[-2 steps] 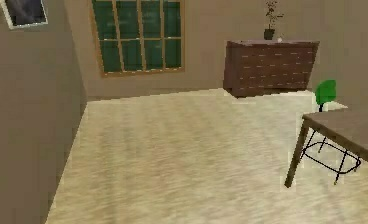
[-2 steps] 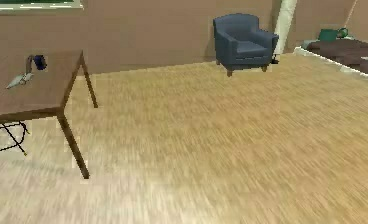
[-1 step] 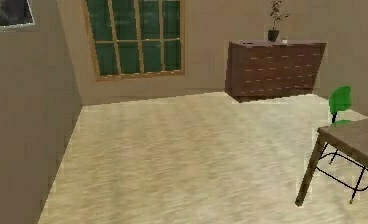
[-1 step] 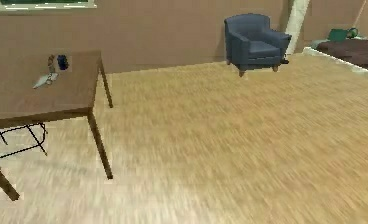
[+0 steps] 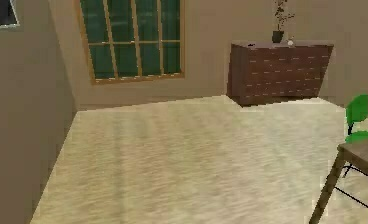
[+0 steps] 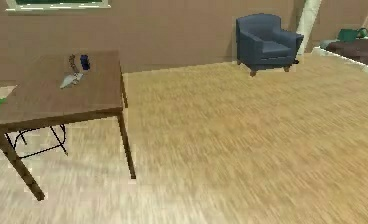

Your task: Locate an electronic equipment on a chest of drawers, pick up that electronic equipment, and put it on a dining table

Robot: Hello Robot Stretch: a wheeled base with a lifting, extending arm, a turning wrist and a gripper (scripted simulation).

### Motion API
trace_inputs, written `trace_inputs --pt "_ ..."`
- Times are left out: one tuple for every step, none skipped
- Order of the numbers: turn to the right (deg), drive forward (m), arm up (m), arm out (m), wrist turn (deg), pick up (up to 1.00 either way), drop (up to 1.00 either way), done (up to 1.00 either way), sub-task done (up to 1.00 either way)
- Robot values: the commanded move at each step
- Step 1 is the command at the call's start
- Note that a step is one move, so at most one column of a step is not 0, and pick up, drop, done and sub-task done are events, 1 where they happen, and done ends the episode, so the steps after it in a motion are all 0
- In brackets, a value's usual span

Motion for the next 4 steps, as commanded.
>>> trace_inputs --pt "18.0 0.0 0.0 0.0 0.0 0.0 0.0 0.0 0.0" --pt "0.0 1.0 0.0 0.0 0.0 0.0 0.0 0.0 0.0" --pt "9.0 0.0 0.0 0.0 0.0 0.0 0.0 0.0 0.0" --pt "0.0 0.15 0.0 0.0 0.0 0.0 0.0 0.0 0.0"
